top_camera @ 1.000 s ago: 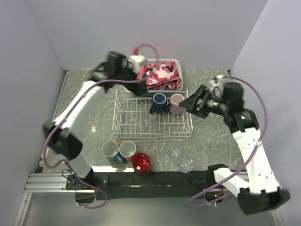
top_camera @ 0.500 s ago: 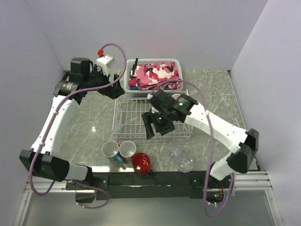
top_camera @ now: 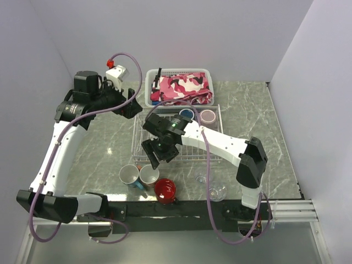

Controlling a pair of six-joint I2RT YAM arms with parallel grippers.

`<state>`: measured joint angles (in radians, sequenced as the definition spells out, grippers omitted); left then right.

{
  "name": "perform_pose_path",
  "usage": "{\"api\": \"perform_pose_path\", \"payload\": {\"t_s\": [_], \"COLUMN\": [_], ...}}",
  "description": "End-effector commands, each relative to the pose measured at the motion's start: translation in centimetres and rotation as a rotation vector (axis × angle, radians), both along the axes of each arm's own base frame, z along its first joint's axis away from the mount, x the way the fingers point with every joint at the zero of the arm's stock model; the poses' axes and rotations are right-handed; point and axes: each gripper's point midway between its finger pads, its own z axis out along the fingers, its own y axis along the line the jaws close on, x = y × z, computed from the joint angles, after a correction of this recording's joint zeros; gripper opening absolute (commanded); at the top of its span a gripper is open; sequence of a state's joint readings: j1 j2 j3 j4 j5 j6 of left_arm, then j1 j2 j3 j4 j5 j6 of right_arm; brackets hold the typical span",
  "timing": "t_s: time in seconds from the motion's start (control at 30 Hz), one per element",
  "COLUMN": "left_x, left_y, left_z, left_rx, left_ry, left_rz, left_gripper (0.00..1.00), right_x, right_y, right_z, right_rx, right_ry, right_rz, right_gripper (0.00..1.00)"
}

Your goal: Load the cups into the dish rack

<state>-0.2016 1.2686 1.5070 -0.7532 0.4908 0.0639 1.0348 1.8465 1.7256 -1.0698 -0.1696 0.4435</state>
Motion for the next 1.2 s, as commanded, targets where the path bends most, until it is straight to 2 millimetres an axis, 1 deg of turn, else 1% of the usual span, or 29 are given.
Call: {"api": "perform_pose_path", "payload": {"t_s": [0.0, 0.2, 0.33, 0.37, 0.47, 0.63, 0.77, 0.97, 1.03, 1.07, 1.17], "left_x": [-0.3, -0.3, -0.2, -0.3, -0.5, -0.7, -0.9, -0.7, -0.9, -0.9, -0.8], "left_y": [0.6, 0.6, 0.5, 0.5, 0.5, 0.7, 1.0, 1.6, 1.6, 1.6, 1.6], "left_z": [0.1, -0.2, 0.5, 0.7, 1.2, 1.3, 1.3, 2.0, 2.3, 2.3, 2.0], "left_rx": [0.004, 0.000, -0.013, -0.019, -0.026, -0.025, -0.021, -0.031, -0.034, -0.034, -0.032], "left_ry": [-0.012, -0.006, -0.006, -0.007, -0.014, -0.016, -0.024, -0.058, -0.064, -0.065, -0.059], "left_rz": [0.021, 0.024, 0.024, 0.024, 0.025, 0.034, 0.045, 0.083, 0.082, 0.080, 0.082], "left_gripper": [0.97, 0.96, 0.96, 0.96, 0.97, 0.96, 0.97, 0.96, 0.96, 0.96, 0.96], "right_x": [0.7, 1.1, 0.9, 0.8, 0.9, 1.1, 0.7, -0.4, -1.0, -1.1, -0.9], "right_y": [1.8, 2.6, 2.7, 2.4, 2.3, 2.5, 2.7, 3.6, 3.5, 3.6, 3.2], "right_z": [0.4, -1.8, -3.4, -4.1, -5.2, -6.4, -7.4, -9.0, -9.3, -9.2, -8.3], "right_rx": [0.060, 0.045, 0.018, 0.005, -0.014, -0.037, -0.054, -0.079, -0.102, -0.103, -0.103], "right_ry": [-0.050, -0.041, -0.040, -0.034, -0.035, -0.042, -0.042, -0.040, -0.040, -0.044, -0.067], "right_rz": [0.031, 0.034, 0.045, 0.043, 0.047, 0.057, 0.073, 0.121, 0.139, 0.143, 0.137], "right_gripper": [0.72, 0.68, 0.66, 0.65, 0.65, 0.62, 0.58, 0.49, 0.43, 0.39, 0.32]}}
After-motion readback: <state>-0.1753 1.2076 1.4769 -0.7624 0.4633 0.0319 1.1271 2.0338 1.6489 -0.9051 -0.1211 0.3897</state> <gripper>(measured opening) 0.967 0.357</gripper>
